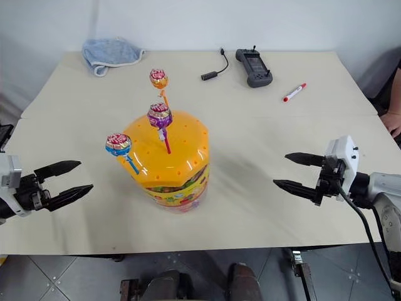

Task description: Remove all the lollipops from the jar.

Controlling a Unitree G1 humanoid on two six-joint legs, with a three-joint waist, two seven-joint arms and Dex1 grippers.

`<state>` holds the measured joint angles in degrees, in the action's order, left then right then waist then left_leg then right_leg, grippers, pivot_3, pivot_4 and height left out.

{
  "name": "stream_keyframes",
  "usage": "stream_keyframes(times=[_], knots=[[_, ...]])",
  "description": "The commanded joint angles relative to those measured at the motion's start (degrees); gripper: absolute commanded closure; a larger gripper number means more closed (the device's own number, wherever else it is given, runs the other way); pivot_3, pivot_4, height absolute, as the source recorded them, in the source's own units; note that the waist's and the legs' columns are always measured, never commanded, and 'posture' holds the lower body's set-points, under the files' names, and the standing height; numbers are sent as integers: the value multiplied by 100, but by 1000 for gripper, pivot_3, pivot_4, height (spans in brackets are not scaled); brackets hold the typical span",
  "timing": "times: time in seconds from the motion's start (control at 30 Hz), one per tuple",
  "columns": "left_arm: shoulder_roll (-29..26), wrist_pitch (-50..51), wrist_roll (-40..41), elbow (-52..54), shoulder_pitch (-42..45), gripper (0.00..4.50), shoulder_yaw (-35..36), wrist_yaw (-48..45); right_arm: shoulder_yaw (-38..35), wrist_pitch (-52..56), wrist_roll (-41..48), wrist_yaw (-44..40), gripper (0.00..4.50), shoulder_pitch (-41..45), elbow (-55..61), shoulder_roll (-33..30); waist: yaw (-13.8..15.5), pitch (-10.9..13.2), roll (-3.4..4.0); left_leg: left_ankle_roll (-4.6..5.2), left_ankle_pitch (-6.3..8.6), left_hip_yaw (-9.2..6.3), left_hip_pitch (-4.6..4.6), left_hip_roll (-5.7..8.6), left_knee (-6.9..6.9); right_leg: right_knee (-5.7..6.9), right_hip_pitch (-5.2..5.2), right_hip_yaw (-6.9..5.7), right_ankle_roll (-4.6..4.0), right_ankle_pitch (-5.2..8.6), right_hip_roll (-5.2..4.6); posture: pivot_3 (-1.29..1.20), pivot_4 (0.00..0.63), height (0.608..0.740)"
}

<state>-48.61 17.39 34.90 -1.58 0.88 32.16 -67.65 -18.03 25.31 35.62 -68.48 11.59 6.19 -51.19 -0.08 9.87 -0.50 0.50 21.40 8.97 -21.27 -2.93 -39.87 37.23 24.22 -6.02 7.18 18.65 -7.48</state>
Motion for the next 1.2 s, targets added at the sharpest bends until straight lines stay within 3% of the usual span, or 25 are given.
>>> stream_keyframes(times=[0.03, 0.17, 0.33, 0.43, 0.6, 0.87, 1.03, 1.2], knots=[[-144, 5, 209, 232, -83, 0, 218, -141, -16, 20, 45, -42, 31, 145, 10, -93, 0, 0, 0, 0, 1, 0, 0, 0, -1, 1, 0, 0, 0, 0, 0, 0, 150, 740], [-234, 318, 236, 454, -231, 0, 390, 157, 29, 54, 53, -60, 31, 248, -16, -74, -5, 0, 0, -1, 2, -1, 1, 0, -3, 7, 0, 0, 0, 0, -1, 0, 150, 740], [-384, 477, 623, 1160, -380, 0, 958, 60, 83, 155, 164, -290, 31, 341, -36, -118, 1, 1, -4, 1, 6, -8, -3, 0, -10, 12, 0, -1, 0, 0, -5, 0, 150, 740], [-590, 1086, 1135, 1531, -415, 0, 1195, 55, 69, 220, 282, -551, 31, 393, -36, -192, 1, 1, -4, 1, 6, -12, -3, 0, -12, 14, -1, -2, 0, 0, -6, 0, 150, 740], [-644, 1284, 1596, 2292, -126, 0, 1179, 347, 11, 336, 477, -875, 31, 488, 6, -323, 7, 1, -4, 2, 7, -25, -2, 1, -12, 14, -4, -2, 0, 0, -8, 0, 150, 740], [-567, 1278, 1869, 2994, 1262, 0, -232, 797, -70, 611, 1012, -1070, 31, 714, 306, -346, 16, 1, -3, 1, 8, -44, 3, 6, -19, 14, -22, -9, 0, 0, -8, 0, 150, 740], [-155, 1162, 1729, 2744, 2232, 0, -1304, 644, -189, 931, 1556, -813, 31, 851, 789, -248, 13, 1, -3, 1, 8, -45, 4, 8, -21, 13, -28, -17, 0, 0, -6, 0, 150, 740], [116, 1190, 1771, 2492, 2844, 0, -1865, 353, -269, 1093, 1967, -487, 31, 891, 1264, -131, 16, 1, -4, 1, 8, -51, 4, 10, -23, 10, -34, -26, 0, 0, -6, 0, 150, 740]])
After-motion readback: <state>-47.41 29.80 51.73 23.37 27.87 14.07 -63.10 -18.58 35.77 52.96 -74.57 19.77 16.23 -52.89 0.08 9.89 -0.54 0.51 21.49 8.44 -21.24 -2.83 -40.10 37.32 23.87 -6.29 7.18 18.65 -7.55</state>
